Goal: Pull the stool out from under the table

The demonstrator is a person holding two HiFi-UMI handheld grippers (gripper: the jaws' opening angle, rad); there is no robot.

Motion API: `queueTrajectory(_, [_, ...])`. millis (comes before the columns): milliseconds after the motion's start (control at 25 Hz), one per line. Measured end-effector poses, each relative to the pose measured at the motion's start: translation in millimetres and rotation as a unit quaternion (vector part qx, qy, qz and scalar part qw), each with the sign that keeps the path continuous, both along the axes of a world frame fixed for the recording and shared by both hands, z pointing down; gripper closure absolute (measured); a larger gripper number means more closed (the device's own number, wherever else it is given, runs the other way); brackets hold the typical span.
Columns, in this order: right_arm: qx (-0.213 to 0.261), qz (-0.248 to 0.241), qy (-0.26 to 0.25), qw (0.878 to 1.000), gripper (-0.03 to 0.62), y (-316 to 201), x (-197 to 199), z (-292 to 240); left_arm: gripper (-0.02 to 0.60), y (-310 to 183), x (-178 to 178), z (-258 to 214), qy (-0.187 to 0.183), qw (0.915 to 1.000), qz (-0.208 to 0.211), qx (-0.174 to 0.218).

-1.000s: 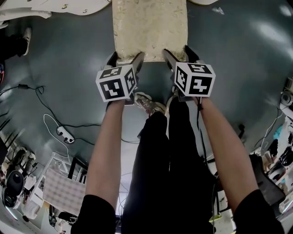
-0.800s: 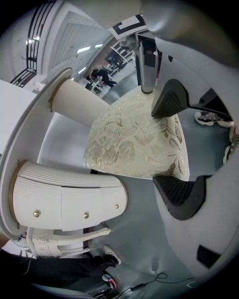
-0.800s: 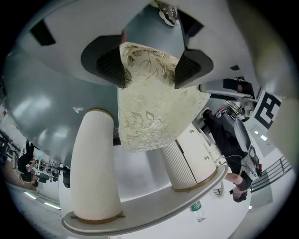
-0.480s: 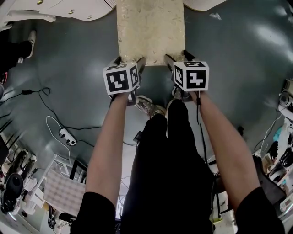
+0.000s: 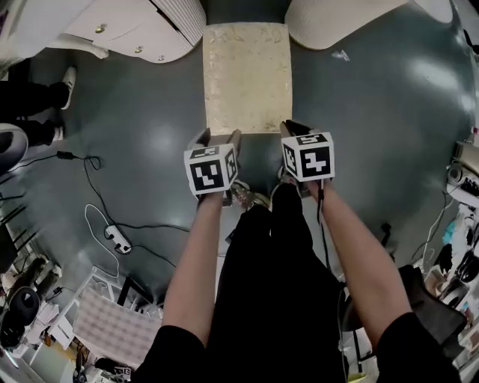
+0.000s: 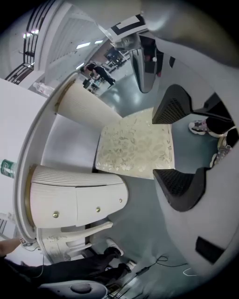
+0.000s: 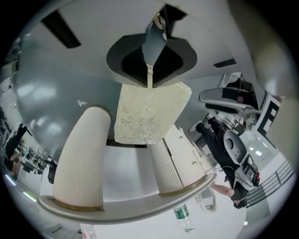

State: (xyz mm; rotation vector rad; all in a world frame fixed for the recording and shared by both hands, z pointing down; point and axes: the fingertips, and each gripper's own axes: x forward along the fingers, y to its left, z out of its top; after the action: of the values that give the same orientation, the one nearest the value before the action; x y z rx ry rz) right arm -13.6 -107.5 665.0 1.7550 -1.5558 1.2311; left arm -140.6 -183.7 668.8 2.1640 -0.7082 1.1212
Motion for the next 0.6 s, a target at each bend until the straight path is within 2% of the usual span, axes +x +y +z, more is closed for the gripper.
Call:
queueTrajectory(120, [0.003, -0.006, 0.000, 1.000, 0.562, -0.8, -11.6, -33.1, 0.321, 7.7, -1.1, -40.2, 0.012, 0.9998, -0.011, 0.008])
queueTrajectory(320, [0.031, -0.008, -0.008, 0.999, 0.575, -7.8, -36.6, -93.8, 0.490, 24.3, -5.8, -102.9, 0.027, 0.9987, -0.020, 0.037])
queueTrajectory(440, [0.050, -0.001, -0.015, 0.999, 0.578, -12.3, -42.6, -123.3, 0.561, 29.3, -2.2, -131.0, 0.039, 0.9972, -0.021, 0.060])
queueTrajectory(600, [0.077, 0.003, -0.017, 0.997, 0.583, -17.3, -50.3, -166.2, 0.574, 32.1, 4.5, -166.7, 0.063, 0.9951, -0.023, 0.073])
